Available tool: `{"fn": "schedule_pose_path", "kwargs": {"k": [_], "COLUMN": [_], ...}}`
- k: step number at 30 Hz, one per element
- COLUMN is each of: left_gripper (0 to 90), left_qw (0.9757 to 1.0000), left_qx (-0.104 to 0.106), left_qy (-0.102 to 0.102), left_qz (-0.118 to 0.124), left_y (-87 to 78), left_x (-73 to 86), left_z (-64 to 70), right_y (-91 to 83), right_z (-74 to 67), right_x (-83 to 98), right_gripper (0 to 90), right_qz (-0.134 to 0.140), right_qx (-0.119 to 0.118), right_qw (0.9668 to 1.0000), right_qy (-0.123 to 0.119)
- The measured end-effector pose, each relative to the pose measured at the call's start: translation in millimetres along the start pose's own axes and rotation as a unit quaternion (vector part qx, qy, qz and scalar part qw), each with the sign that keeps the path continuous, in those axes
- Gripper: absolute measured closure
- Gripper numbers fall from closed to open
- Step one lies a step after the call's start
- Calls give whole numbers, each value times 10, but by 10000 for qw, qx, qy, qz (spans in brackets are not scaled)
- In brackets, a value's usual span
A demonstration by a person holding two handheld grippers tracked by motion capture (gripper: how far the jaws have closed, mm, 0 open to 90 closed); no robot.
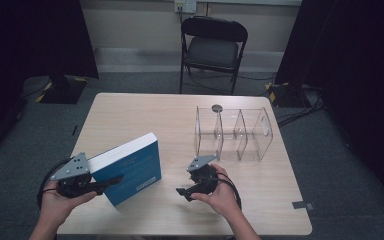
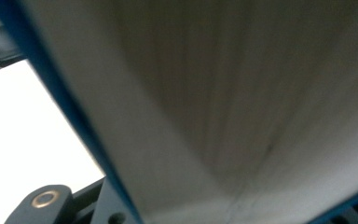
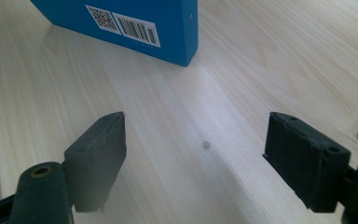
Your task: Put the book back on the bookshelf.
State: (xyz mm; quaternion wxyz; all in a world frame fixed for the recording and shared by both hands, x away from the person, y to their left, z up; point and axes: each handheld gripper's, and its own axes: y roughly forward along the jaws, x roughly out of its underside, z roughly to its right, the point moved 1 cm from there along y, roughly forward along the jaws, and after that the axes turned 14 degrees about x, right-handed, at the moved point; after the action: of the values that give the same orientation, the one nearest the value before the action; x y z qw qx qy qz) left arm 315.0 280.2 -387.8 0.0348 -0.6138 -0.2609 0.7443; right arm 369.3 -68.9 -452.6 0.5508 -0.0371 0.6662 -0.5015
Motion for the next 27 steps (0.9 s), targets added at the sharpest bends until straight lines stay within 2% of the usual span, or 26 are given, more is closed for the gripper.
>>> {"fn": "schedule_pose_path", "kwargs": {"k": [3,9,11,13,17,23,27], "left_gripper": [612,597,589,569,546,511,494], "left_qw": [10000,9998,9999,9995,9992,9994,9993], "left_qx": [11,9,11,45,38,22,7], "left_qy": [-36,-142,-103,-190,-262,-326,-362], "left_qz": [-30,111,96,244,290,97,83], "left_y": [-57,-63,-69,-78,-95,-116,-131], "left_x": [25,48,54,98,148,180,196], "left_z": [14,16,20,23,16,7,4], "right_y": [7,35,32,19,-12,-46,-52], "right_z": [-33,-75,-86,-102,-92,-74,-74], "right_x": [-59,-174,-210,-265,-363,-531,-651], "right_gripper": [200,202,202,202,201,205,216], "right_qz": [-18,-102,-107,-116,-67,-61,-39], "right_qx": [-69,-193,-235,-292,-355,-399,-477], "right_qw": [9999,9992,9989,9986,9980,9969,9960], "right_qy": [-90,-344,-399,-434,-510,-682,-749]}}
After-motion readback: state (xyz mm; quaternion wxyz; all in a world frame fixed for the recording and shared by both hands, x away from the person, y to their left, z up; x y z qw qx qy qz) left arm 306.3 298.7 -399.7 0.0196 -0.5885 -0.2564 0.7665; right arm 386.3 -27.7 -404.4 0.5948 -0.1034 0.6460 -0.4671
